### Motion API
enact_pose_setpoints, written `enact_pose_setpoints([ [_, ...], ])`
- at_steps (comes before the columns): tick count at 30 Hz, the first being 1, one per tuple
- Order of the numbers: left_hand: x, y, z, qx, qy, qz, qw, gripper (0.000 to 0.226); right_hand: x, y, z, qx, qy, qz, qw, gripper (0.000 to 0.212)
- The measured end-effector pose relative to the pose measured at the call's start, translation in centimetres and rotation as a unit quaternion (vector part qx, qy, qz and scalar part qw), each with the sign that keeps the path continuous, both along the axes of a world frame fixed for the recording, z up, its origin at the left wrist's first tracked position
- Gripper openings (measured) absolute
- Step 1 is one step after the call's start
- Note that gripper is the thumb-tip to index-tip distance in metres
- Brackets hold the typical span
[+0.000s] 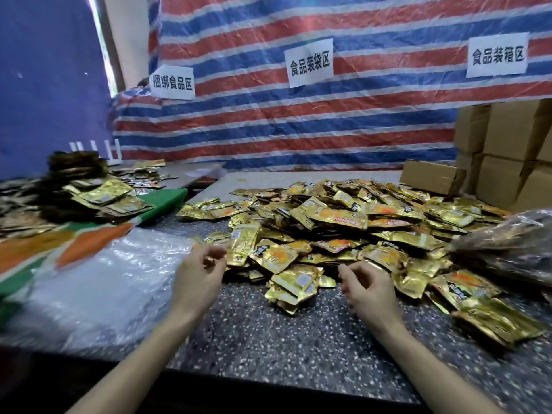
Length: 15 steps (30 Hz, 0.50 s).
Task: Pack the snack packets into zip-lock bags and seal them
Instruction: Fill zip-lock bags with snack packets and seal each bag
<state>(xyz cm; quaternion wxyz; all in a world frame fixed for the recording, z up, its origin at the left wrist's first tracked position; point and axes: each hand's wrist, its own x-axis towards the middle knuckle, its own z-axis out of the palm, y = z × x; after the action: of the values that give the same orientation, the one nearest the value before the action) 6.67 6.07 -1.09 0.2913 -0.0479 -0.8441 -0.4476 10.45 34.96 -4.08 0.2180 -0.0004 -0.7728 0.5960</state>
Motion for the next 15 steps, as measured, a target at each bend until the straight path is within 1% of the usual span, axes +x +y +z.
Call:
enact_pose_setpoints([
  [1,-0.4,-1.2,-0.4,-0.049,-0.003,0.045,0.998,0.013,0.0,0.1,-0.1,0.010,0.008,0.004,1.000,0.028],
  [3,-1.2,-3.4,-1.2,-0.152,-0.023,0.142,0.978,0.021,0.0,0.4,-0.2,0.000,0.014,0.009,1.000,0.027],
  [5,-1.7,-5.1,-2.0,-0.241,-0.089,0.212,0.943,0.033,0.0,0.5,-0.3,-0.021,0.017,0.013,1.000,0.026],
  [6,-1.7,-5.7,-2.3,-0.268,-0.135,0.230,0.926,0.034,-0.1,0.6,-0.4,-0.023,0.018,0.018,0.999,0.026],
  [7,-1.7,-6.1,-2.6,-0.276,-0.176,0.236,0.915,0.032,-0.2,0.6,-0.5,-0.017,0.018,0.024,0.999,0.026],
  [8,-1.8,-6.5,-3.0,-0.266,-0.202,0.237,0.912,0.030,-0.2,0.6,-0.5,-0.008,0.019,0.032,0.999,0.026],
  [9,-1.6,-6.7,-3.2,-0.243,-0.211,0.240,0.916,0.027,-0.3,0.7,-0.6,-0.001,0.021,0.038,0.999,0.027],
  [11,-1.1,-6.8,-3.3,-0.163,-0.186,0.264,0.932,0.022,-0.4,0.7,-0.7,-0.003,0.025,0.048,0.999,0.028],
  [13,-0.5,-6.5,-2.7,-0.057,-0.113,0.289,0.949,0.018,-0.5,0.7,-0.7,-0.020,0.029,0.055,0.998,0.029],
  [15,0.3,-5.2,-1.6,0.020,-0.010,0.273,0.962,0.013,-0.4,0.6,-0.5,-0.051,0.032,0.069,0.996,0.031],
])
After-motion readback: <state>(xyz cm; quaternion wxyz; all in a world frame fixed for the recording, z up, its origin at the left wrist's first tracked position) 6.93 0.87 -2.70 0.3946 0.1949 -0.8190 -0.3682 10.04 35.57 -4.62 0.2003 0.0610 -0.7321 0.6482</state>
